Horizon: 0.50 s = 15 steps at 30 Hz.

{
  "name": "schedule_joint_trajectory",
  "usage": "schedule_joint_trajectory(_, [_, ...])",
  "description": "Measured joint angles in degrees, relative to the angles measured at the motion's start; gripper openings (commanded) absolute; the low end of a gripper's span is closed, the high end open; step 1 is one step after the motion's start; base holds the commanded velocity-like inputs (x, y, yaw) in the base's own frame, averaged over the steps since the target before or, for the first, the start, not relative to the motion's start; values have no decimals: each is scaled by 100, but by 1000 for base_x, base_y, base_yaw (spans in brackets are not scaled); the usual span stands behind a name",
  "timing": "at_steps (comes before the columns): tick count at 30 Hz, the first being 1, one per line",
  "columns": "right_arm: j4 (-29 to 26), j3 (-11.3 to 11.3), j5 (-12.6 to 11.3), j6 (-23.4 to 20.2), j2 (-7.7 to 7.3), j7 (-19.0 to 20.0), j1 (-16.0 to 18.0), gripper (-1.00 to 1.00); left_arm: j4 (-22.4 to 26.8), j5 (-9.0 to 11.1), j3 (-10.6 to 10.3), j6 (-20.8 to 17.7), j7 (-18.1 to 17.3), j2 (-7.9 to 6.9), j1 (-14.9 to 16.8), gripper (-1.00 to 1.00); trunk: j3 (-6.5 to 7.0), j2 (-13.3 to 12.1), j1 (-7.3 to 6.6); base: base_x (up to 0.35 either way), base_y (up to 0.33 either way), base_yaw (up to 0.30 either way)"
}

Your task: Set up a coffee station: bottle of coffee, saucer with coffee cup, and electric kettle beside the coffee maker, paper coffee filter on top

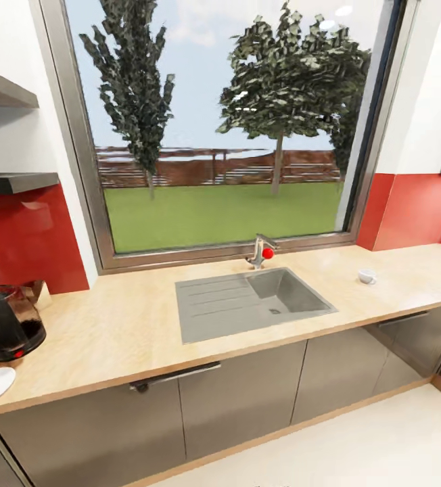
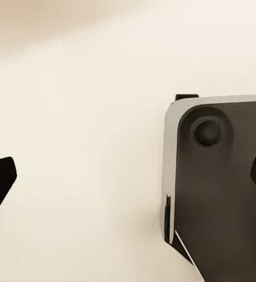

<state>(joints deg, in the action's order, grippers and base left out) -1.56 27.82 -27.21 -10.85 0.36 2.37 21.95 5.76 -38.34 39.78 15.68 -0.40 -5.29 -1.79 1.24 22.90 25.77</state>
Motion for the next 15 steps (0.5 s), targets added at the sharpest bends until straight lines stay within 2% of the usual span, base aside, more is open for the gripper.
schedule_joint_trajectory(15, [7, 1, -1, 13, -51, -14, 1, 100, -9, 9, 0, -12, 0, 7, -2, 100, 0, 0, -1, 18, 0, -266])
